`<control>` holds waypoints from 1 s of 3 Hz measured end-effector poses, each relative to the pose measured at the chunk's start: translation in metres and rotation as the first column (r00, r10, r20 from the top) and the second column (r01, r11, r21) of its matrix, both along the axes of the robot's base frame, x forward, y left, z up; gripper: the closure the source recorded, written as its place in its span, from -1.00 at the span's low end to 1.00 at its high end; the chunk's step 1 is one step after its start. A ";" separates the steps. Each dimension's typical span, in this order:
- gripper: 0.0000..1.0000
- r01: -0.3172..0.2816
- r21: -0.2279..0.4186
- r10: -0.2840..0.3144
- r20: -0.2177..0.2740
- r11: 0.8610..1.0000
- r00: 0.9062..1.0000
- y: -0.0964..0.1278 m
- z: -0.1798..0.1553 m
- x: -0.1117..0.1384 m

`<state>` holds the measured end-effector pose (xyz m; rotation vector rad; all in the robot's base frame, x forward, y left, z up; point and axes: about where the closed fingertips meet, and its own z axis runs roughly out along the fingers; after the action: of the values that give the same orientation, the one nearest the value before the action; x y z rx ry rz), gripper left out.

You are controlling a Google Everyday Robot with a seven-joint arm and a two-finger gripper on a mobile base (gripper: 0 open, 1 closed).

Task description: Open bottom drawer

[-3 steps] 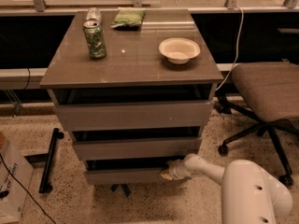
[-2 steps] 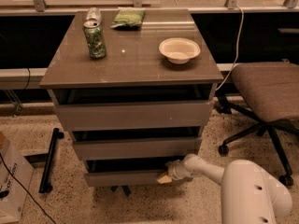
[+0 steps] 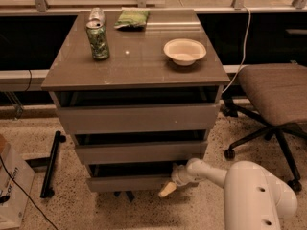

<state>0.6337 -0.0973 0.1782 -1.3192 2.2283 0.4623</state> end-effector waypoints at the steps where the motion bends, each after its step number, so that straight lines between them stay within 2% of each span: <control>1: -0.98 0.020 -0.037 -0.022 -0.045 0.999 0.999 -0.019 -0.001 -0.024; 2: -0.71 0.033 -0.060 -0.040 -0.116 0.998 0.992 -0.038 0.000 -0.062; 3: -0.09 0.034 -0.058 -0.042 -0.134 0.998 0.990 -0.041 -0.001 -0.071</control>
Offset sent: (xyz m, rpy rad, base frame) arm -0.1177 -0.0680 0.0062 -0.0879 0.2196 -0.0557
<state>0.5626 -0.1381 0.1772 -1.3059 2.3891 0.4916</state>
